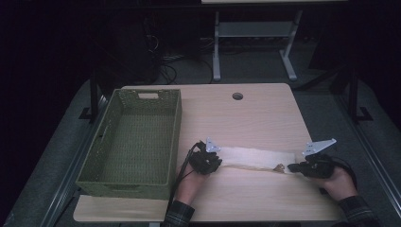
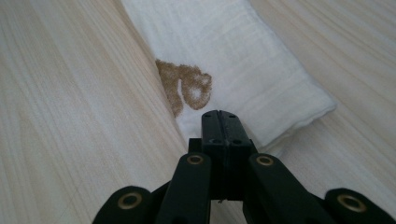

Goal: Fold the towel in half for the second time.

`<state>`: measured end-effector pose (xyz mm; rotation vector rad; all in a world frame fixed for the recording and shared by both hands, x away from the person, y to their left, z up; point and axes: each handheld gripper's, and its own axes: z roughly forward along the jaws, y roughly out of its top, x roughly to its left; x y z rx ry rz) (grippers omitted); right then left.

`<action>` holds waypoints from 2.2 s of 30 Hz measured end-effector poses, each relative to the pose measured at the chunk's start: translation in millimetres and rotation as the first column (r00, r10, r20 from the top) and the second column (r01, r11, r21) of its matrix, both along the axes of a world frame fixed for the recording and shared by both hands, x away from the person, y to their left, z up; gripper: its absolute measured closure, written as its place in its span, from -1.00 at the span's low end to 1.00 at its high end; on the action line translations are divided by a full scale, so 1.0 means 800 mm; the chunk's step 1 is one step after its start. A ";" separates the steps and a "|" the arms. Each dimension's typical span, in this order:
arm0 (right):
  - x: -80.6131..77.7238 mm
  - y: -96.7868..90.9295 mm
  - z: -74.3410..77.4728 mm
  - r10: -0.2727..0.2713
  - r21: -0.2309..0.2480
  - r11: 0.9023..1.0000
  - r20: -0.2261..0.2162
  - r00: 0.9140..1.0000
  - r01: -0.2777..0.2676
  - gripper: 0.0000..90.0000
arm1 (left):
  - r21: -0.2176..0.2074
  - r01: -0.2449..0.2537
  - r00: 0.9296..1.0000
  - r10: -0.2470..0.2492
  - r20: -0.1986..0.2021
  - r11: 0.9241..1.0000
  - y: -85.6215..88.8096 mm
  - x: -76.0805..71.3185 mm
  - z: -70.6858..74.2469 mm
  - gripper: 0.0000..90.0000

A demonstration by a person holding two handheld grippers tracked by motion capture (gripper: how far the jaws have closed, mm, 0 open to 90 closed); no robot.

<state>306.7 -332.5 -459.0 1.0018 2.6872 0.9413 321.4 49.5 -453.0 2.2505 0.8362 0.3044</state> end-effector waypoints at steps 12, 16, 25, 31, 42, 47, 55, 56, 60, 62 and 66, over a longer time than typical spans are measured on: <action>0.026 0.003 0.000 -0.039 -0.031 0.999 0.042 0.998 0.040 0.99 | -0.011 0.013 1.000 -0.012 0.020 1.000 -0.007 0.013 0.014 0.11; 0.041 0.003 -0.001 -0.071 -0.011 0.997 0.030 0.997 0.071 0.99 | -0.004 0.020 0.999 -0.020 0.028 1.000 -0.007 0.017 0.016 0.02; 0.078 0.015 -0.002 -0.099 -0.023 0.995 0.045 0.994 0.100 0.99 | -0.022 0.016 0.999 -0.015 0.036 1.000 -0.006 0.022 0.019 -0.07; 0.104 0.027 -0.002 -0.102 -0.029 0.994 0.064 0.993 0.104 0.99 | -0.023 0.008 0.999 -0.007 0.037 1.000 -0.003 0.024 0.020 -0.07; 0.147 0.041 -0.005 -0.099 -0.019 0.995 0.085 0.991 0.101 0.99 | -0.024 -0.004 0.999 0.005 0.035 1.000 -0.003 0.028 0.017 -0.05; 0.149 0.042 -0.003 -0.093 -0.010 0.995 0.087 0.992 0.094 0.78 | -0.035 -0.020 0.999 0.022 0.047 0.999 -0.001 0.032 0.017 0.07; 0.134 0.036 0.011 -0.125 0.042 0.992 0.122 0.985 0.121 0.13 | -0.025 -0.067 0.997 0.067 0.031 0.997 0.000 0.052 0.009 0.93; 0.133 0.036 0.011 -0.128 0.045 0.991 0.125 0.984 0.123 0.08 | -0.017 -0.063 0.998 0.064 0.029 0.998 -0.001 0.055 0.006 0.99; 0.130 0.033 0.013 -0.128 0.051 0.991 0.132 0.983 0.122 -0.08 | 0.012 -0.043 0.999 0.043 -0.008 0.999 -0.006 0.059 -0.004 0.99; 0.129 0.032 0.015 -0.134 0.057 0.990 0.141 0.981 0.127 -0.14 | 0.019 -0.035 0.999 0.035 -0.026 0.999 -0.008 0.058 -0.008 0.99; 0.129 0.032 0.016 -0.140 0.066 0.989 0.153 0.978 0.131 -0.22 | 0.023 -0.009 0.999 0.010 -0.040 1.000 -0.008 0.050 -0.012 0.99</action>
